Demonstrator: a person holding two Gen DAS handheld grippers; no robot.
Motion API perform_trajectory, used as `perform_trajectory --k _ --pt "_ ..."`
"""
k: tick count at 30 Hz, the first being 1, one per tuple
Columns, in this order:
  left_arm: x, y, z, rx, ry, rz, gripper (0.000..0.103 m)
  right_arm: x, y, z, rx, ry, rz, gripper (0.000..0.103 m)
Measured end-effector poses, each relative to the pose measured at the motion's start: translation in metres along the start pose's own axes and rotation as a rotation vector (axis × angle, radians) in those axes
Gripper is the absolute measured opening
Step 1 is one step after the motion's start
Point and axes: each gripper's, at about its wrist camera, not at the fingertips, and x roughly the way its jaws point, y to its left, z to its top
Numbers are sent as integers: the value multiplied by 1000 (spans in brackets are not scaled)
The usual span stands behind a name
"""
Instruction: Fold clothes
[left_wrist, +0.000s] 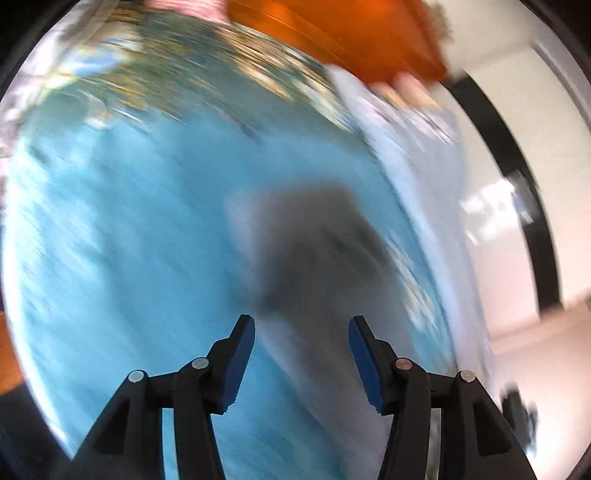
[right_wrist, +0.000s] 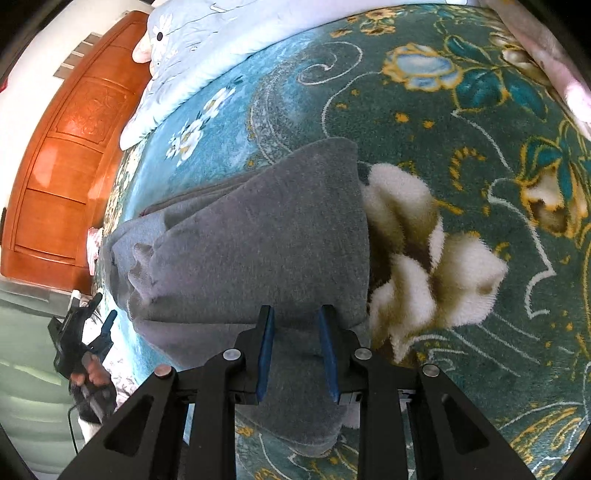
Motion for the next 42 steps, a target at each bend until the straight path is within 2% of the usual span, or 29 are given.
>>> perform_trajectory --k 2,7,10,12,13,14,16,19,22,25,29,32,36,39,42 --pt "6 12 16 -32 -2 12 61 0 0 0 5 0 0 25" --pt "37 27 33 -102 65 -73 61 1 2 1 10 2 -10 25" --pt "50 24 38 -111 73 -114 61 2 3 2 10 4 -18 26" --pt "55 18 42 -91 70 -104 57 2 3 2 12 5 -21 26" --pt "57 14 44 -73 68 -83 39 2 4 3 13 5 -22 26" --pt "59 9 46 -54 66 -59 29 2 4 2 12 5 -20 27" --pt "58 1 45 -12 51 -28 20 2 4 2 11 2 -15 28" --pt "42 -18 44 32 12 -45 17 1 3 1 11 -4 -2 29" --pt "8 -68 39 150 -36 -125 16 0 2 1 15 -10 13 29" --pt "-25 -132 13 341 -60 -217 16 -2 2 2 17 -18 23 29" --pt "-47 -216 -49 578 -13 -349 16 -7 3 2 23 -39 36 29" --pt "-37 -254 -106 687 77 -411 16 -13 1 0 23 -56 49 29" --pt "-10 -277 -191 836 225 -397 16 -24 -8 -3 44 -83 62 29" --pt "9 -268 -235 859 327 -369 17 -31 -16 -5 70 -103 74 29" --pt "28 -256 -265 909 391 -306 19 -35 -21 -6 87 -116 84 29"
